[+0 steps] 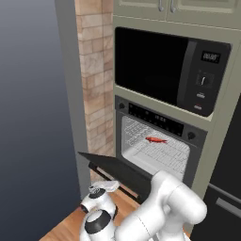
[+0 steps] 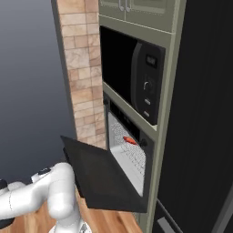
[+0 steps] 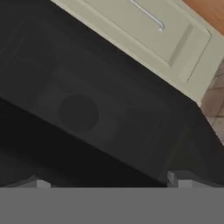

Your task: Place the fish on the top rack of the oven, and slide the tray back inside. Close the oven door.

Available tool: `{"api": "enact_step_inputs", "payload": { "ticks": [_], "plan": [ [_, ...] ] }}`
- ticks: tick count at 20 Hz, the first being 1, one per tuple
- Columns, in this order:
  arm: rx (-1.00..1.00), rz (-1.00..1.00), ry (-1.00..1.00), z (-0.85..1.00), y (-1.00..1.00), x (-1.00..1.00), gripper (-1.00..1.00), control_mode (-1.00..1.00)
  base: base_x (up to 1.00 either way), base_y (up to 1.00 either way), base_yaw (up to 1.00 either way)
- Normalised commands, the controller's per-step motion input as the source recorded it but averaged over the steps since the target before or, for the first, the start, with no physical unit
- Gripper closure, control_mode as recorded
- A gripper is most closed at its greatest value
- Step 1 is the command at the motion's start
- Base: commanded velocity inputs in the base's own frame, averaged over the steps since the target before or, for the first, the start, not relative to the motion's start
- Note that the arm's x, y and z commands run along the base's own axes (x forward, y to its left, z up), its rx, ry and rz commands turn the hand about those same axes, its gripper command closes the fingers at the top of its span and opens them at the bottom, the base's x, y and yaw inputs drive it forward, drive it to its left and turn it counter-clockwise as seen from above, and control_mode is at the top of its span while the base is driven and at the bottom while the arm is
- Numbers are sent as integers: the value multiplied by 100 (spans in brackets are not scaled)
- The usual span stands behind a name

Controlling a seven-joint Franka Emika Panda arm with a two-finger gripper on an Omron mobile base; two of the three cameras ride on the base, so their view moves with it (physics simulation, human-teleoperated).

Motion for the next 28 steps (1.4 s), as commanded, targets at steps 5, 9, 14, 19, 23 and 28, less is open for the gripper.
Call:
{"api": "enact_step_inputs", "payload": {
  "ticks": [5,9,14,19,23,28],
  "plan": [
    [-28,-20,-17,0,-100,62,-100,-100,0,0,0],
    [-27,-17,-16,0,-100,82,-100,-100,0,0,0],
    [-26,-14,-15,0,-100,96,-100,-100,0,0,0],
    [-25,-13,-14,0,-100,100,-100,-100,0,0,0],
    [-12,-16,-8,0,-100,100,-100,-100,0,0,0],
    [0,-20,-1,-15,-100,100,-100,-100,0,0,0]
  ]
}}
